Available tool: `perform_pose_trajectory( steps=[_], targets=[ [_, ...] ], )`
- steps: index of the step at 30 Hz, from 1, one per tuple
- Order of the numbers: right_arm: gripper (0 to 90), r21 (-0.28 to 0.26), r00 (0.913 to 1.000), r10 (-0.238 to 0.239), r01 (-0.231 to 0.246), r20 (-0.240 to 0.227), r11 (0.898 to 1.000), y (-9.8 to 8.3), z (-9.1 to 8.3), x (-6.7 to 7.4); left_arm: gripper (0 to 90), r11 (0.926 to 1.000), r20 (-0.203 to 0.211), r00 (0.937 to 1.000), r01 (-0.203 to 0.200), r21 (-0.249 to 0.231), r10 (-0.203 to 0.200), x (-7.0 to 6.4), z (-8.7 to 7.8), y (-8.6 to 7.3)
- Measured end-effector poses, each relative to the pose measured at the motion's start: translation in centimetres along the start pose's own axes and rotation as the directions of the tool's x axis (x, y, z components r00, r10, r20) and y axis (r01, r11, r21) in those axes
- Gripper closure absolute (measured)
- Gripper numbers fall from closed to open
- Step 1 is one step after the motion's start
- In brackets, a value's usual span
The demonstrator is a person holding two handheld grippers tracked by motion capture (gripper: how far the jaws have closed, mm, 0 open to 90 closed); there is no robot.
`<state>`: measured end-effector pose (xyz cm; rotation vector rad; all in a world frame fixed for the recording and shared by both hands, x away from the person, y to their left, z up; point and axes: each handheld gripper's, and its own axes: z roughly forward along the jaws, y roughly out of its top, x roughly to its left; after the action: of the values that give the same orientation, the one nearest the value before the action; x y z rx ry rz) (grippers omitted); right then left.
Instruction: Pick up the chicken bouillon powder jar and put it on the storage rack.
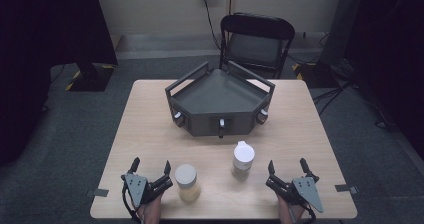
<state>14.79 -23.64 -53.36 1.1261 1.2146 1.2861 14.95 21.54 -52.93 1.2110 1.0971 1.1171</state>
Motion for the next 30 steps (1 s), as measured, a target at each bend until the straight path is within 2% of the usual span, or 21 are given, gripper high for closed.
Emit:
perform_pose_trajectory(
  steps=[5,9,13,16,19,24,30],
  targets=[
    [0.0,-0.001,1.0000,0.000,0.000,-0.001,1.000,0.0,0.0,0.0,0.0,1.0000,0.005,1.0000,0.001,-0.006,-0.001,0.1,-0.1,0.3],
    [0.0,-0.001,1.0000,0.000,0.000,-0.001,1.000,0.0,0.0,0.0,0.2,0.9999,0.015,0.9998,0.009,0.015,-0.009,0.3,-0.1,0.9],
    [0.0,-0.001,1.0000,0.000,0.000,-0.001,1.000,0.0,0.0,0.0,0.1,0.9996,0.023,0.9994,0.026,-0.008,-0.025,0.6,-0.3,1.2],
    [0.0,-0.001,1.0000,0.000,0.000,0.001,1.000,0.0,0.0,0.0,0.1,0.9996,0.027,0.9993,0.025,-0.016,-0.025,0.6,-0.5,1.8],
    [0.0,-0.001,1.0000,0.000,0.000,0.001,1.000,0.0,0.0,0.0,0.2,0.9995,0.015,0.9999,0.006,-0.033,-0.005,0.2,-0.8,2.2],
    [0.0,-0.001,1.0000,0.000,0.000,0.001,1.000,0.0,0.0,0.0,0.2,0.9988,0.034,0.9994,0.000,-0.049,0.002,0.2,-1.3,3.1],
    [0.0,-0.001,1.0000,-0.001,0.001,0.003,1.000,0.0,0.0,0.1,0.2,0.9981,0.047,0.9988,0.014,-0.061,-0.011,0.1,-1.7,4.0]
  ],
)
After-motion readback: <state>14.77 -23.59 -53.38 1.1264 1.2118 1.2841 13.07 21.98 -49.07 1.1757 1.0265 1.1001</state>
